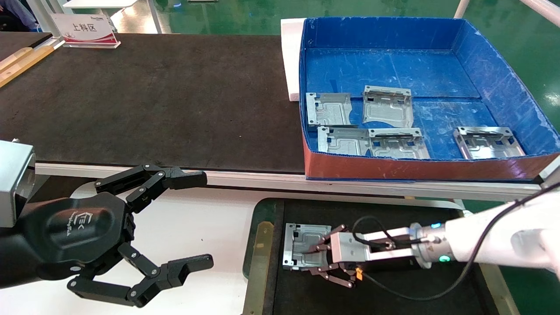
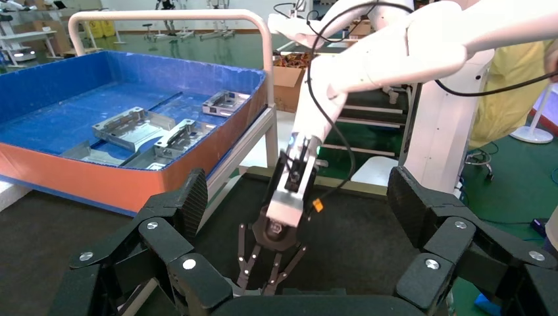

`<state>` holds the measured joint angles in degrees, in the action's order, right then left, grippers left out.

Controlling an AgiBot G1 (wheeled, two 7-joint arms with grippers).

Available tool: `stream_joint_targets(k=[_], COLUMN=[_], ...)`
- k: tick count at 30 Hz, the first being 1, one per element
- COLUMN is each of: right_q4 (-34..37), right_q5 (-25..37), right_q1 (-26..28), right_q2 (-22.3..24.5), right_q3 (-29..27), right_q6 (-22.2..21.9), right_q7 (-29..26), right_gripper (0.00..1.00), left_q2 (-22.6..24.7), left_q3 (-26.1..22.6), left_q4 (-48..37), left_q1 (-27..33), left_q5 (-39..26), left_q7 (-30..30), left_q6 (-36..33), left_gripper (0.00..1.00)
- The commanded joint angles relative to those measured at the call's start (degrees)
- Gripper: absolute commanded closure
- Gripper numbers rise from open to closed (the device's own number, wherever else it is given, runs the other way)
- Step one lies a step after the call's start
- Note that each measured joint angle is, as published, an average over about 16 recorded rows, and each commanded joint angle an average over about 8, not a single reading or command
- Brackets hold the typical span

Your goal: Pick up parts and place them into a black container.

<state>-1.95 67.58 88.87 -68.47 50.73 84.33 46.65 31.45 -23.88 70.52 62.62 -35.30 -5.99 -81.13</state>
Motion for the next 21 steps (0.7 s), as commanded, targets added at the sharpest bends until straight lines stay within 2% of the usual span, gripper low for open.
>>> stream_joint_targets(k=[1, 6, 11, 17, 21], right_q4=[-0.28, -3.58, -10.45, -19.19, -21.96], right_q5=[0.04, -0.83, -4.53, -11.44, -14.07], right_q1=[0.77, 2.81, 3.83, 4.52, 5.01], right_q2=[0.16, 1.72, 4.99, 9.42, 10.73], right_q3=[0.01, -0.07, -0.37, -0.63, -0.77], right_q6=[2.10, 6.87, 7.58, 8.01, 8.38], right_q7=[-0.12, -1.20, -4.41, -11.88, -14.28], right_gripper=[0.00, 0.00, 0.00, 0.00, 0.00], left_q2=[0.00, 0.00, 0.00, 0.00, -0.01], left_q3=[0.00, 0.00, 0.00, 0.00, 0.01], left_q4=[0.00, 0.00, 0.00, 0.00, -0.01], left_q1=[0.00, 0.00, 0.00, -0.01, -0.01], left_q5=[0.00, 0.00, 0.00, 0.00, 0.01], left_q7=[0.00, 0.00, 0.00, 0.00, 0.00], left_q6=[0.00, 0.00, 0.00, 0.01, 0.02], left_gripper=[0.00, 0.00, 0.00, 0.00, 0.00])
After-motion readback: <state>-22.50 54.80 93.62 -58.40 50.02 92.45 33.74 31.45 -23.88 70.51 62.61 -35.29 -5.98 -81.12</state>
